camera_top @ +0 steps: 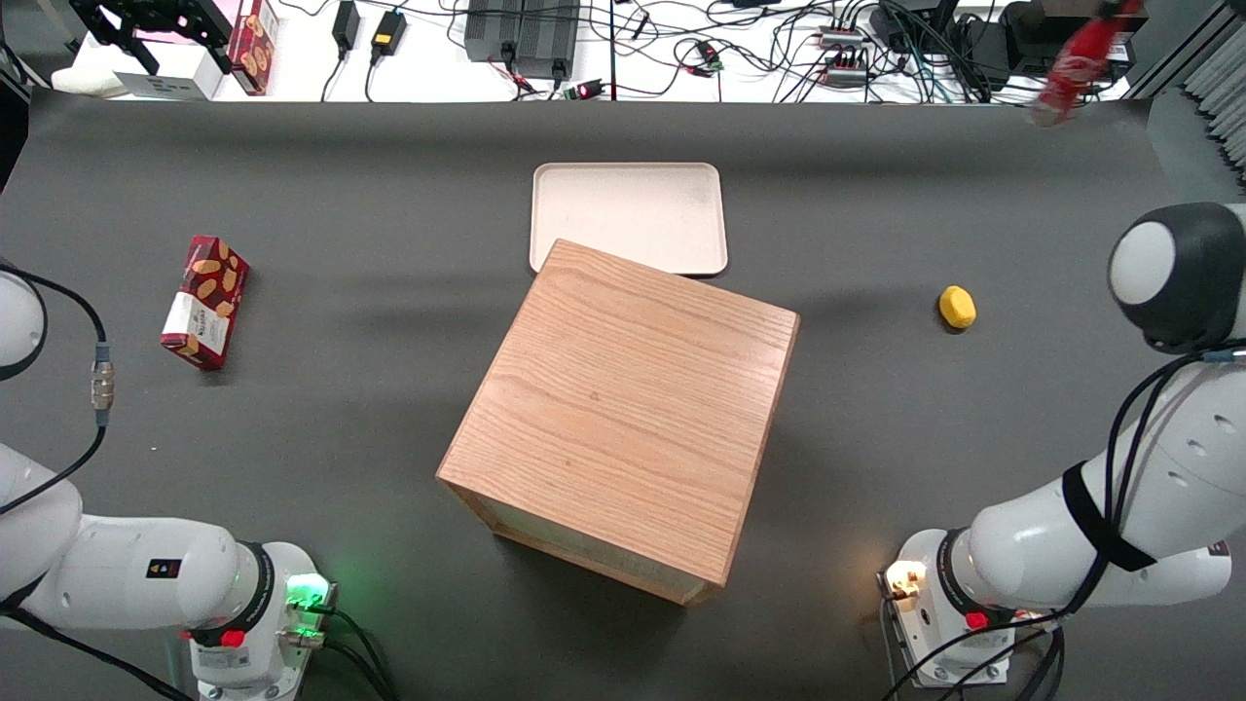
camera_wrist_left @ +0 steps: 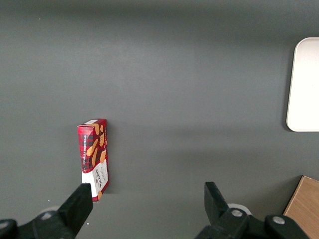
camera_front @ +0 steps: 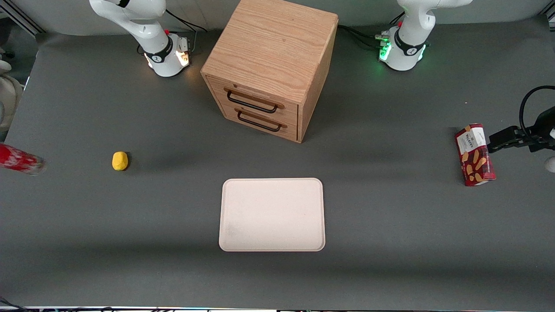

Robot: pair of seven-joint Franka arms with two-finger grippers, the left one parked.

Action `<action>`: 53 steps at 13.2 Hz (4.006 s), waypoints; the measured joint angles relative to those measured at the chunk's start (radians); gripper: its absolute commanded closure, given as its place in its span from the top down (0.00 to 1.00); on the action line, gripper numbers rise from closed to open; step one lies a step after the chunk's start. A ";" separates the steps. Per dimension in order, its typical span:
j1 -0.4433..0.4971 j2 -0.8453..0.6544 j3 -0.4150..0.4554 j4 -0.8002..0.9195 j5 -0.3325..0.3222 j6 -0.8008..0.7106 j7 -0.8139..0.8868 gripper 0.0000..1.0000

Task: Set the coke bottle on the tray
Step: 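Lift the bottle and carry it toward the white tray, then lower the bottle upright onto the tray's edge, then open the right gripper and withdraw it away from the tray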

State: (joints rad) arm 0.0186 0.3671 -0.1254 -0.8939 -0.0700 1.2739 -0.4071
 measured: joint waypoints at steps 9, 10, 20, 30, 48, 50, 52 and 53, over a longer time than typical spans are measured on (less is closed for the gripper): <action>0.391 0.014 0.092 -0.009 0.051 0.074 0.766 0.15; 0.405 0.021 0.119 -0.009 0.052 0.101 0.840 0.15; 0.418 0.257 0.143 -0.039 0.052 0.356 0.979 0.16; 0.397 0.513 0.141 -0.066 0.052 0.649 0.987 0.16; 0.390 0.329 0.141 -0.073 0.053 0.406 1.012 1.00; 0.391 0.234 0.141 -0.071 0.053 0.274 1.031 1.00; 0.390 0.141 0.141 -0.071 0.053 0.155 1.035 1.00; 0.387 0.096 0.141 -0.072 0.053 0.103 1.035 1.00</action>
State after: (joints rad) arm 0.4053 0.4632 0.0152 -0.9659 -0.0172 1.3765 0.6284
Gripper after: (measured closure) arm 0.000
